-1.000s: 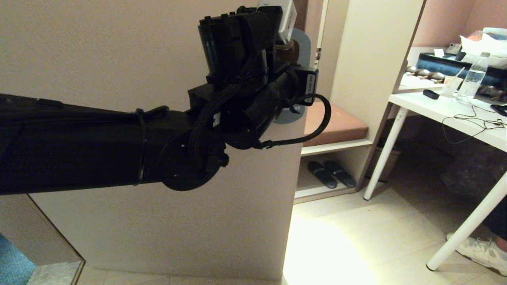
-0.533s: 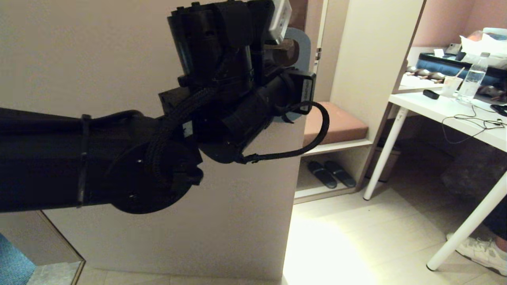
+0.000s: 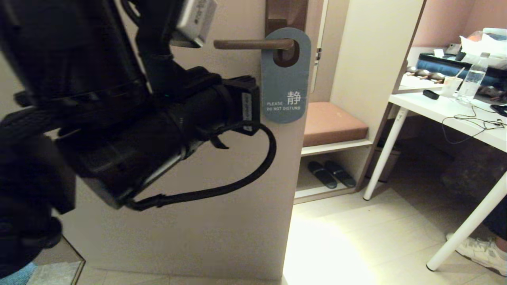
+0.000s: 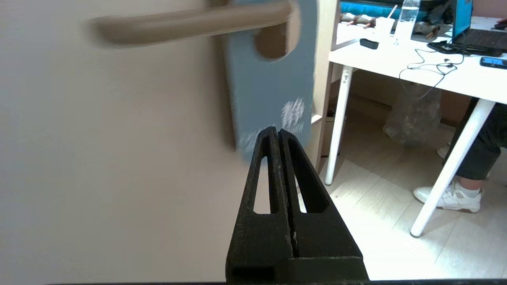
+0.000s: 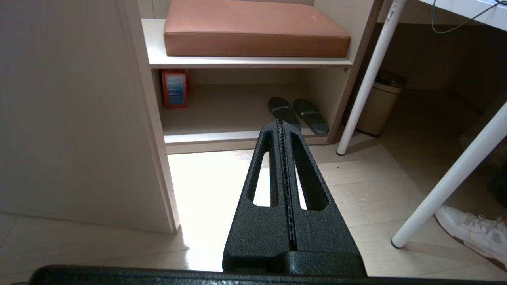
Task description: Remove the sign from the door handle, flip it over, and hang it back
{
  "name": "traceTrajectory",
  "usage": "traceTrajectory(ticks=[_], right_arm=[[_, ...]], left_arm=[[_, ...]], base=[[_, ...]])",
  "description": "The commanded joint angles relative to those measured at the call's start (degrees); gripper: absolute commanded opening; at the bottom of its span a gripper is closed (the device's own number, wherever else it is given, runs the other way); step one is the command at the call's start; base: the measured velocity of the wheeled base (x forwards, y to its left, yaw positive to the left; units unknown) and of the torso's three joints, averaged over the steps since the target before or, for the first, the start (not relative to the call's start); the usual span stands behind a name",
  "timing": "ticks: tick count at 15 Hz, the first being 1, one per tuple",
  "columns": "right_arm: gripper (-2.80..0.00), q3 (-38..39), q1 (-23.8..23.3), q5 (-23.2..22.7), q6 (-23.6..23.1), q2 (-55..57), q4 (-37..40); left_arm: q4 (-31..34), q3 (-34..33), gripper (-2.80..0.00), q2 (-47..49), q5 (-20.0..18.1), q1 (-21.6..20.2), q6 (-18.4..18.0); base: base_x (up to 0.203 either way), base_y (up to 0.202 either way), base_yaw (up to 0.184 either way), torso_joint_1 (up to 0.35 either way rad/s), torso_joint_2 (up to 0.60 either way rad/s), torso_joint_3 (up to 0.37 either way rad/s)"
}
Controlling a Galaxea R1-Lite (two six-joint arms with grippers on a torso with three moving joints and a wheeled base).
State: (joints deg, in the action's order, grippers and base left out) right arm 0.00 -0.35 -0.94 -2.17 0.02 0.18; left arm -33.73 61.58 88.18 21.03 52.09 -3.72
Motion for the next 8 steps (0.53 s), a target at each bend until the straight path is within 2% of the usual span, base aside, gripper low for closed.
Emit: traceTrajectory(ticks=[1,4,8], right_arm=[[-2.80,0.00,0.00,-0.03,-0.03,-0.02,-0.01],[-2.80,0.00,0.00,-0.03,-0.03,-0.02,-0.01],[-2.80,0.00,0.00,-0.03,-0.03,-0.02,-0.01]], left_arm=[[-0.18,-5.65,-2.80,-7.86,0.07,-0.17,0.23],[-0.20,-11.98,-2.80,-13.14,-0.15,-0.14,1.28],[-0.19,-20.63,-2.80,-18.43,-0.04,-0.26,5.01]], base=[[0.000,0.000,0.000,0.000,0.00,0.000],[0.000,0.000,0.000,0.000,0.00,0.000],[0.000,0.000,0.000,0.000,0.00,0.000]])
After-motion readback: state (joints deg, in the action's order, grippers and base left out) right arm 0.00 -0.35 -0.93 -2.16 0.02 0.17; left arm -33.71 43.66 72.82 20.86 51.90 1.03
